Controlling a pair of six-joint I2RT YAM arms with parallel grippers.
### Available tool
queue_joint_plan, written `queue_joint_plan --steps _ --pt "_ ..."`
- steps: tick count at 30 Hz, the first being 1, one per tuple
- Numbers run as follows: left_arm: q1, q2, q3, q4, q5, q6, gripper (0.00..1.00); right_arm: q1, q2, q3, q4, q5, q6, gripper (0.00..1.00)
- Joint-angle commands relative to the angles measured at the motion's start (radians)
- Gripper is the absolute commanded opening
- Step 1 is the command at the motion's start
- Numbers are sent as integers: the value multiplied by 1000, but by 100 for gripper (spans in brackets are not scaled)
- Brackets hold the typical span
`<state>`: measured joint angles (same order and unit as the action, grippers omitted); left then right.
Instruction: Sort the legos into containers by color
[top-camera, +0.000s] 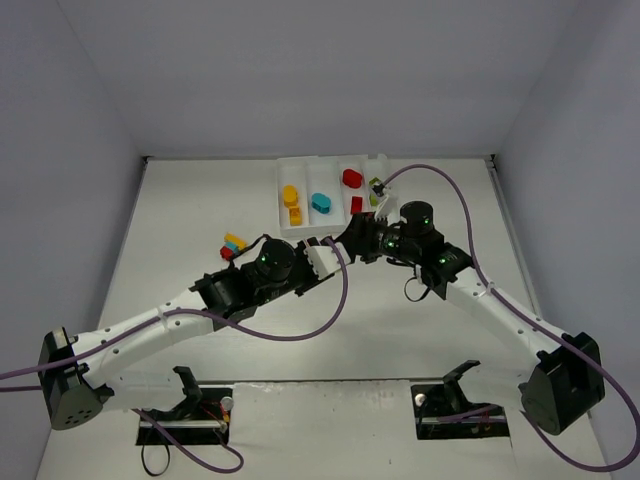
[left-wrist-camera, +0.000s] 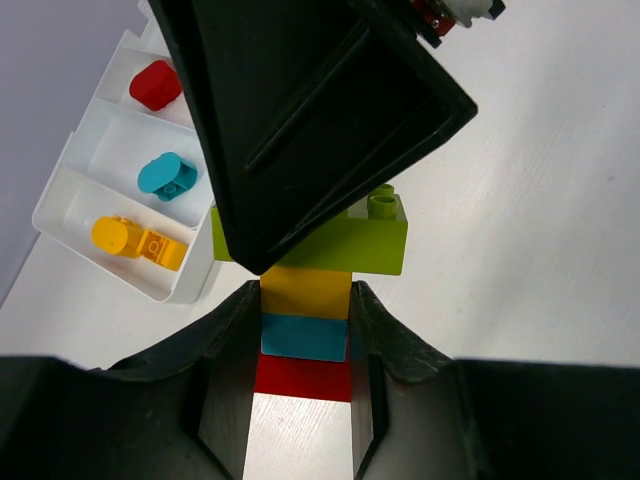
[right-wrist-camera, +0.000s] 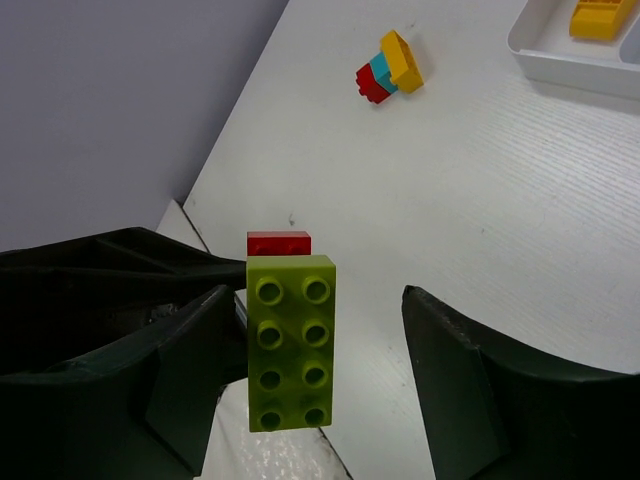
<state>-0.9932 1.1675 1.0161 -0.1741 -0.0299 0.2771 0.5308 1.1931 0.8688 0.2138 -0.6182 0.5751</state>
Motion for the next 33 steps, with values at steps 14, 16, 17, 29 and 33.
queue_joint_plan --steps 14,16,17,29,33 --pt "-4 -11 39 78 -36 -7 0 5 -38 12 23 47 -64 0" --pt "-2 -11 29 74 -36 -18 0 0 -46 15 9 75 -76 0" --pt "-1 -9 21 73 -33 -22 0 -3 -52 18 -2 77 -83 0" --pt "5 38 -2 48 -5 -72 0 -117 -73 12 -62 61 -132 0" --pt "10 34 -14 50 -7 -75 0 -186 -73 12 -71 29 -146 0"
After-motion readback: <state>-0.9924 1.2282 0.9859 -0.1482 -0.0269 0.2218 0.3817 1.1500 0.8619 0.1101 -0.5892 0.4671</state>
